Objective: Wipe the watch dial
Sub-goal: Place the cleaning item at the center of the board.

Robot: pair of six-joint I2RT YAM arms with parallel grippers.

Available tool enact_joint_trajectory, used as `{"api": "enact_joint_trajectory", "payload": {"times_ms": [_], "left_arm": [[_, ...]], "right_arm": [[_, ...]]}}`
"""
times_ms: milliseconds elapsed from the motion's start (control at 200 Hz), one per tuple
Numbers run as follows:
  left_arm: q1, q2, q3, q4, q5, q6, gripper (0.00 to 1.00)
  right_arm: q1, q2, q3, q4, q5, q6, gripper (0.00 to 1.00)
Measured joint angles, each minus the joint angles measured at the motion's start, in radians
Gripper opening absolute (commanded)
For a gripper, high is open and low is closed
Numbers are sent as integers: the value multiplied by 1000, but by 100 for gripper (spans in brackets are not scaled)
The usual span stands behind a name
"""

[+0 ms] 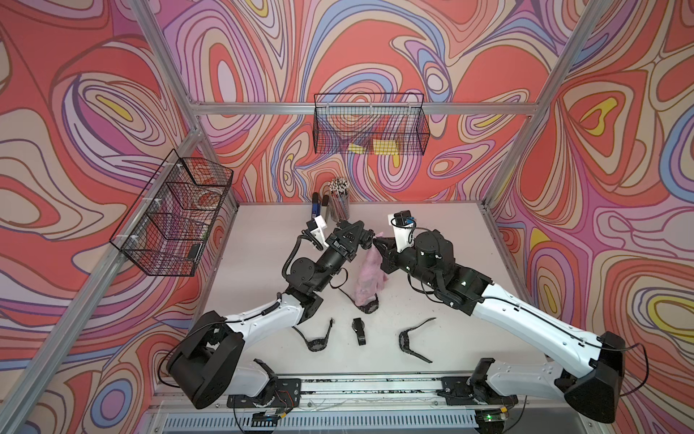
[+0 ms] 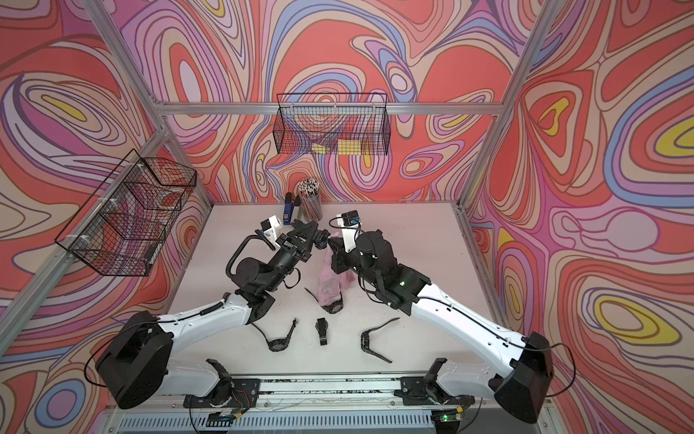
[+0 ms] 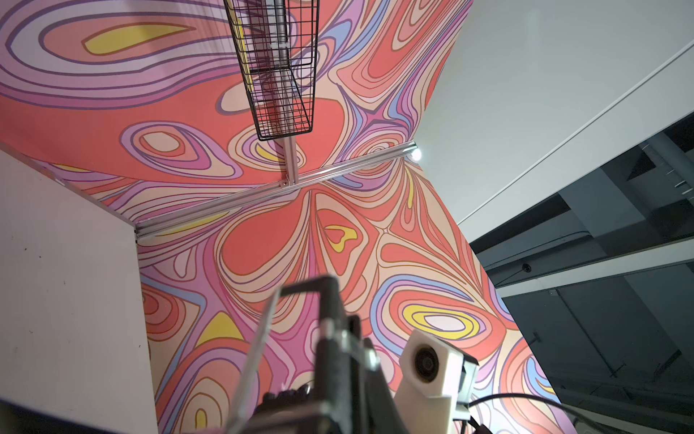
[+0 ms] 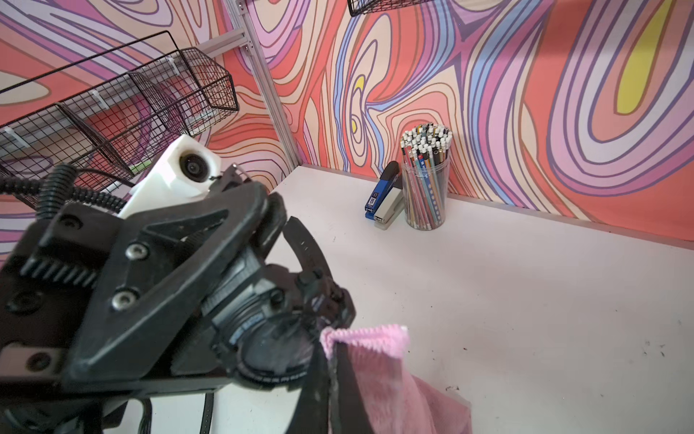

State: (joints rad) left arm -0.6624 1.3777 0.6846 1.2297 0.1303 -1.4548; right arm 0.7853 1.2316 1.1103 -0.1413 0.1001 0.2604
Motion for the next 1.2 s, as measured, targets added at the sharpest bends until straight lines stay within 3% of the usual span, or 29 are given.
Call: {"api": "enact_joint_trajectory", "payload": {"times_ms": [436,621,856,1202], "left_arm": [[0,-36,-18,10,63,-17,0],[57,-90,-58,15,111,-40,0],[95,-93,-58,16,262,-88,0],[101,-93,20,17,529,-135,0]], "right_arm": [[-53,9,19,-73,12,-32,0],[-158,-45,7,-161,10,-32,0],[-315,-52,58,-260,-20,-52,0],[-333,1,-47,-252,-119,-31,0]]}}
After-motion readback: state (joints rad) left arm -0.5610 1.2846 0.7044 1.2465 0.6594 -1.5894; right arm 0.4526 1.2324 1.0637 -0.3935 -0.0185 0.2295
